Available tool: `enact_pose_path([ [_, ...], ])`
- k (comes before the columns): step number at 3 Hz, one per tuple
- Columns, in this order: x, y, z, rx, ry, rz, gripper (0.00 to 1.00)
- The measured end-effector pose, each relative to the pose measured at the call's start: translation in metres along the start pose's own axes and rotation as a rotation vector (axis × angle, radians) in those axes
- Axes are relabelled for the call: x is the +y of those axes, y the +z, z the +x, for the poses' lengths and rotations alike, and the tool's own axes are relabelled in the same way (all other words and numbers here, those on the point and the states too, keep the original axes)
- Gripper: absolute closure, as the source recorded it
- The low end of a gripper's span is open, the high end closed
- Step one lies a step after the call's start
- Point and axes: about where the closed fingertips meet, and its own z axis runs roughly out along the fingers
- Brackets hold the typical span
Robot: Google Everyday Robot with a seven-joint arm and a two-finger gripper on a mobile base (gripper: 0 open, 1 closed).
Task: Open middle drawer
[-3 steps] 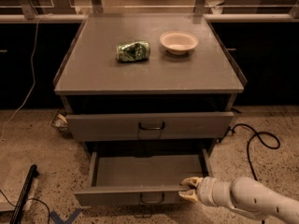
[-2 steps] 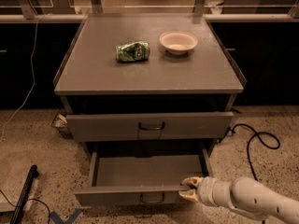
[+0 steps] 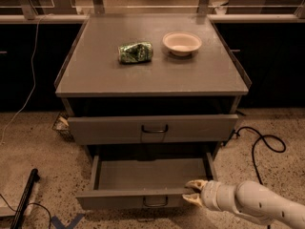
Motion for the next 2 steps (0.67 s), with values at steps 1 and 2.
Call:
enact_pose_path([
  [1,0.0,0.0,0.0,0.0,0.0,0.0,0.0],
  [2,0.0,0.0001,0.0,0.0,0.0,0.0,0.0],
])
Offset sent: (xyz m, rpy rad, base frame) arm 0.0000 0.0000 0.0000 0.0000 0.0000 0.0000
